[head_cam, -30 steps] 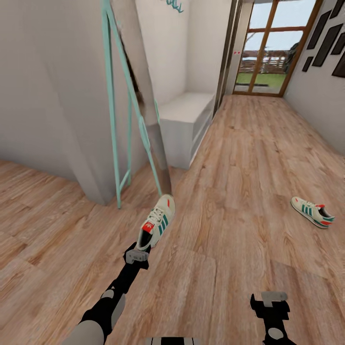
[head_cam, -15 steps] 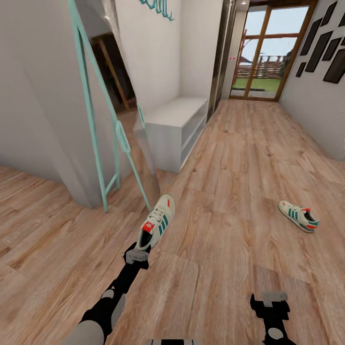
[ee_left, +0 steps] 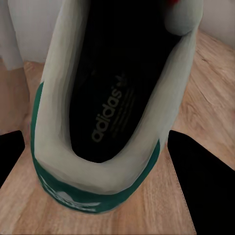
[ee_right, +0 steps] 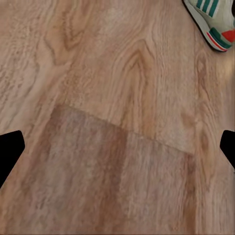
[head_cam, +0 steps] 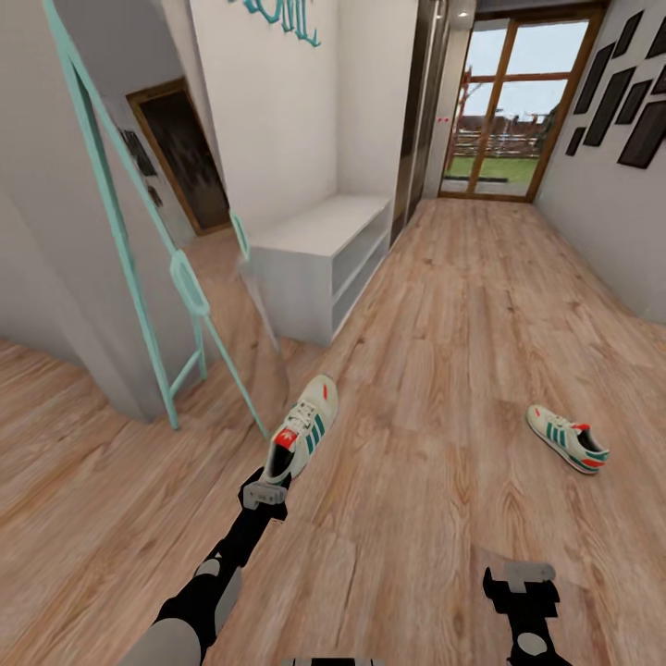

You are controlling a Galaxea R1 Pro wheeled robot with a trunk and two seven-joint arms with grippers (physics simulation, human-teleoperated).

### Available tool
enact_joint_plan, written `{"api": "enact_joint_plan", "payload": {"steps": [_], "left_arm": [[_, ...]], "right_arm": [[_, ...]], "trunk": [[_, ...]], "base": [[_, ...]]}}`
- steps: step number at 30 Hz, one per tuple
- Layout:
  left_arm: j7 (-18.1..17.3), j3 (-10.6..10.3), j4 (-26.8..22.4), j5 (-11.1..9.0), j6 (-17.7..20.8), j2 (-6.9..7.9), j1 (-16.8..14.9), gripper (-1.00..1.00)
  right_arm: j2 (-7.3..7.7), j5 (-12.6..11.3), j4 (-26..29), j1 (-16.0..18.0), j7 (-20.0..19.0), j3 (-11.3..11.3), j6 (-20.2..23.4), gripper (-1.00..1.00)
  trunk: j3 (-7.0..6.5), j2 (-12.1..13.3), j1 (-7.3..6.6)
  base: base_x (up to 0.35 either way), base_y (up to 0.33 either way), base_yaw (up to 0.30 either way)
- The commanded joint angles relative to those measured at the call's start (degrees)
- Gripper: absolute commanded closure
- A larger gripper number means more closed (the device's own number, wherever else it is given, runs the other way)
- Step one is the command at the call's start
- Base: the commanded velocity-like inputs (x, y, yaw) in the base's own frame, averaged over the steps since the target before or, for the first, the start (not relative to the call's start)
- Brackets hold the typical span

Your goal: Pick up the two gym shoes and the two sandals from the corridor floor and place them onto the hallstand (shoe rack) in the corridor, making sure they are on the rack and not on the floor. Arrange them so the two gym shoes are next to each other and the two sandals are next to each other.

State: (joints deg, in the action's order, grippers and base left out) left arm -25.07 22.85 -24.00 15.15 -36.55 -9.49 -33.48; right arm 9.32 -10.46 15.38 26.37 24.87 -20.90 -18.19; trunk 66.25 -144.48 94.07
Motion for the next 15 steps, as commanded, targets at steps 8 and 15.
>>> {"api": "enact_joint_plan", "payload": {"steps": [8, 15], "left_arm": [[0.0, 0.0, 0.0, 0.0, 0.0, 0.00, 0.0, 1.00], [0.0, 0.0, 0.0, 0.0, 0.1, 0.00, 0.0, 1.00]], "right_arm": [[0.00, 0.0, 0.0, 0.0, 0.0, 0.0, 0.0, -1.00], [0.00, 0.0, 0.0, 0.0, 0.0, 0.0, 0.0, -1.00]], "trunk": [[-0.38, 0.0, 0.00], [-0.83, 0.0, 0.00]], "base": [[0.292, -0.215, -0.085], [0.296, -0.211, -0.228]]}}
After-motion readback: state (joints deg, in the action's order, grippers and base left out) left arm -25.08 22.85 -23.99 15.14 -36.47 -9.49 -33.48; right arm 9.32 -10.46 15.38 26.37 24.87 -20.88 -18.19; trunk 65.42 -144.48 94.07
